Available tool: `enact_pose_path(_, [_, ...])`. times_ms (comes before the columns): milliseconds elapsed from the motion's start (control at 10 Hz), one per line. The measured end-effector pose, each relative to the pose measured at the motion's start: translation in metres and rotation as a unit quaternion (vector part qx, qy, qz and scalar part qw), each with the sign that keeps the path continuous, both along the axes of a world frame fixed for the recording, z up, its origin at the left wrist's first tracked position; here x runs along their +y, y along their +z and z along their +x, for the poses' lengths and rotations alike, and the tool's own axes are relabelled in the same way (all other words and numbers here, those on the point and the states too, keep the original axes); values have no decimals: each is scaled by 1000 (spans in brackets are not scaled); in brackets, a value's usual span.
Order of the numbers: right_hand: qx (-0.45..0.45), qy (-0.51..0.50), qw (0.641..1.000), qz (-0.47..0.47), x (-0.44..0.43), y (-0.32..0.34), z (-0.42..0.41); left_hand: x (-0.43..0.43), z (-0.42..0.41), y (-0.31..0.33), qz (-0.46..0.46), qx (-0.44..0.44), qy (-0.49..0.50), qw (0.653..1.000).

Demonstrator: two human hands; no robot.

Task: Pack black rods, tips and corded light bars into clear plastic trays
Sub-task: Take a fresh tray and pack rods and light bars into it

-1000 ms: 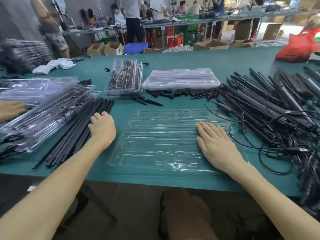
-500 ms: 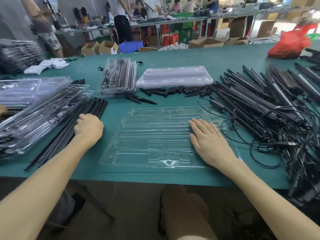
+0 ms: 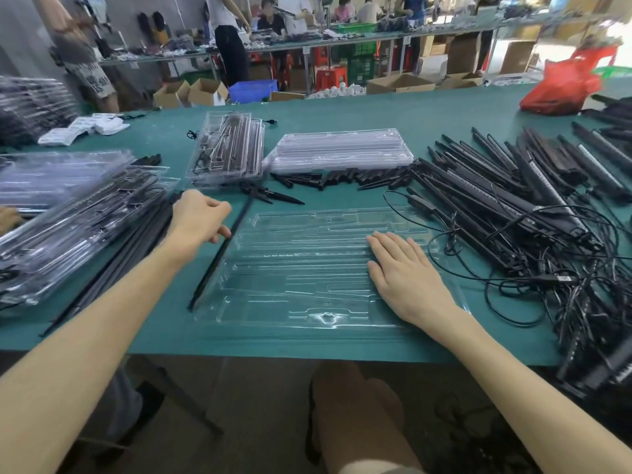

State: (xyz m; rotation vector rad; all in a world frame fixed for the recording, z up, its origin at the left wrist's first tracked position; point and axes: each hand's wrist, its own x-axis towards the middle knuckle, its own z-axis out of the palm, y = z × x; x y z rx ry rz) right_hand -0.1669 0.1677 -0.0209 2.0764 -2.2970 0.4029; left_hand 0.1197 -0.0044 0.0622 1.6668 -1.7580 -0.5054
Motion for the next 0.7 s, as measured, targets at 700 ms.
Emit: enact_pose_path(700, [-5, 2, 1000, -9, -1, -1, 0, 7, -25, -26, -125, -285, -212, 926])
